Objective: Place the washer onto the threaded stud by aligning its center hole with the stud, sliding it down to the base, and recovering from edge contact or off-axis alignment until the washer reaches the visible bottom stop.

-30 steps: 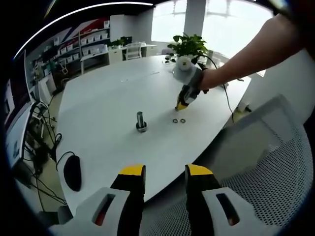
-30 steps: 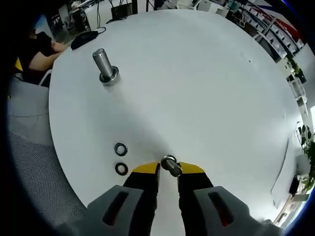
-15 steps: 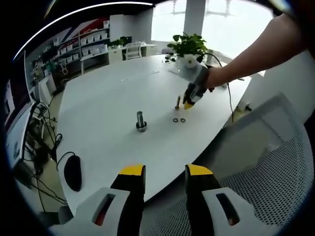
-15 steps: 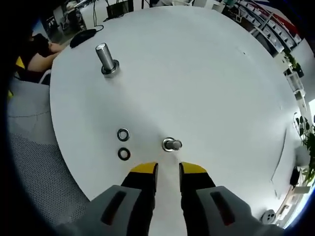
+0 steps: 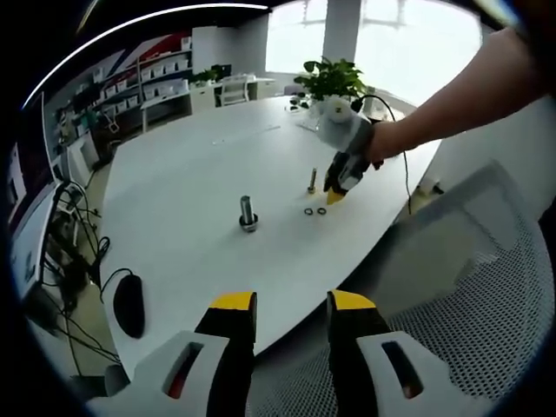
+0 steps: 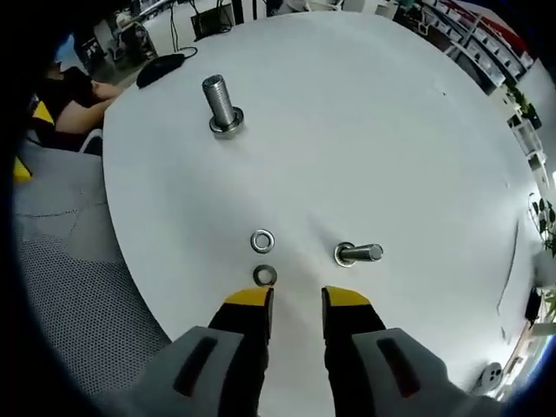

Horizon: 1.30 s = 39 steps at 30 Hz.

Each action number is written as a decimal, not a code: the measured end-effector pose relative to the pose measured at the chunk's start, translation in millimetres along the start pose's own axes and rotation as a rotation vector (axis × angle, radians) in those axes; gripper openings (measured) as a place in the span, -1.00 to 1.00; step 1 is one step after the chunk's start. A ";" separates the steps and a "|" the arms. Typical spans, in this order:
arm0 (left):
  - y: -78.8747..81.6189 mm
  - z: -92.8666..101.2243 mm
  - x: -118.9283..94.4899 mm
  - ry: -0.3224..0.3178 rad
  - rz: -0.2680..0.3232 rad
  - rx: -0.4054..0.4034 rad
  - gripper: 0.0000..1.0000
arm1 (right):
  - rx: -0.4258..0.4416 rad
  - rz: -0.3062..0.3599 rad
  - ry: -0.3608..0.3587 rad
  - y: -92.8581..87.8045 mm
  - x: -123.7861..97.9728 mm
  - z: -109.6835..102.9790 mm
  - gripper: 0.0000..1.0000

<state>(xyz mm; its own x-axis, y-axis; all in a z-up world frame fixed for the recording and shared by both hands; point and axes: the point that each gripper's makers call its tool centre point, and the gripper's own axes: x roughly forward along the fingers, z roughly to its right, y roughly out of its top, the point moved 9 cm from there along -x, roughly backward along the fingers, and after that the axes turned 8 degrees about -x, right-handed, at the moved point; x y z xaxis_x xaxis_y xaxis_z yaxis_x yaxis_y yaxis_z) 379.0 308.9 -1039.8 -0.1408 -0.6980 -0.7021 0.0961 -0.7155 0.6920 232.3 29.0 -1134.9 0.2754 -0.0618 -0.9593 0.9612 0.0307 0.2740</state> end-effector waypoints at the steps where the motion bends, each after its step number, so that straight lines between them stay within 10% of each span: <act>1: -0.5 -0.3 -0.8 0.001 0.001 0.000 -0.39 | 0.002 0.006 0.005 0.4 0.1 -2.3 -0.48; 30: -0.3 -1.0 -0.2 -0.006 -0.008 0.002 -0.40 | -0.116 -0.011 0.046 5.2 21.2 -5.6 -0.56; 39: 0.6 -1.5 0.2 -0.010 0.000 -0.001 -0.40 | -0.280 -0.189 0.093 20.9 30.2 2.1 -0.60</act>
<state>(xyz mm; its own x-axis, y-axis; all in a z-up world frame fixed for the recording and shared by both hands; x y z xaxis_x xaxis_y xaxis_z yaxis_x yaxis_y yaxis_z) 380.5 308.3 -1039.9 -0.1511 -0.6974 -0.7005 0.0966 -0.7157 0.6917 260.7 25.7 -1158.0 0.0781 -0.0016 -0.9969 0.9508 0.3009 0.0740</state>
